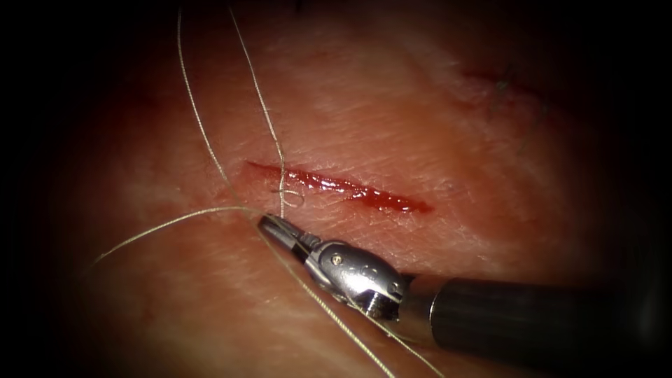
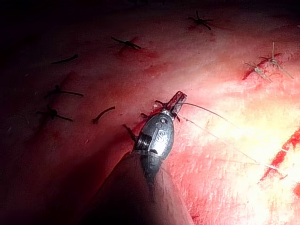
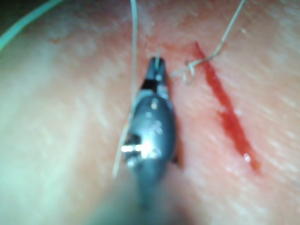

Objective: Wound Closure

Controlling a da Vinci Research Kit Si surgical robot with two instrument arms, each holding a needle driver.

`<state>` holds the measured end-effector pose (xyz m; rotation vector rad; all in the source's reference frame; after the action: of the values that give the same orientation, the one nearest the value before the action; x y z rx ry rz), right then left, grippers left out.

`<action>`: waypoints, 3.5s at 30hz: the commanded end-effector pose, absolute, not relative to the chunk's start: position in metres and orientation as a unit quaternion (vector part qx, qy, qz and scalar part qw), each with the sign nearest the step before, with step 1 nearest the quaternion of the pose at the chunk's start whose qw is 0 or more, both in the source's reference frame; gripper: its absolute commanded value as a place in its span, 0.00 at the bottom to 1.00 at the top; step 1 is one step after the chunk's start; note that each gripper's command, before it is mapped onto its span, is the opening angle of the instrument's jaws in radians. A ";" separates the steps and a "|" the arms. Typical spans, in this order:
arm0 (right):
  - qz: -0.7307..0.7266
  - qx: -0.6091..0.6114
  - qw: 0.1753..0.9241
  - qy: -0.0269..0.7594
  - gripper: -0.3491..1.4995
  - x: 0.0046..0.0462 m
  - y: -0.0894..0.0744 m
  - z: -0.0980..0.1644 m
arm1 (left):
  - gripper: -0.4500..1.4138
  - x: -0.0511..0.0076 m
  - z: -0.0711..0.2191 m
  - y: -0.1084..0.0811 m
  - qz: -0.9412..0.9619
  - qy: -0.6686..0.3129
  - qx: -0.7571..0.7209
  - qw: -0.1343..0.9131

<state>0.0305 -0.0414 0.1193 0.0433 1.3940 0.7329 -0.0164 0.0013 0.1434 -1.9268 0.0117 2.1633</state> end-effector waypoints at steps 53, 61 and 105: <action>0.290 0.078 0.716 0.631 0.00 0.0329 -0.050 0.117 | 0.00 -0.0179 0.149 0.013 0.761 0.055 -0.635 0.122; 0.289 0.083 0.716 0.630 0.00 0.0329 -0.050 0.117 | 0.00 -0.0182 0.149 0.013 0.762 0.058 -0.634 0.123; 0.213 0.155 0.775 0.574 0.88 0.0202 -0.058 0.107 | 0.00 -0.0152 0.130 -0.008 0.728 -0.009 -0.679 0.099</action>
<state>0.0202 -0.0568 0.1065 0.3330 1.2424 0.4415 -0.0143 -0.0083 0.1283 -2.0119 -0.0268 2.1509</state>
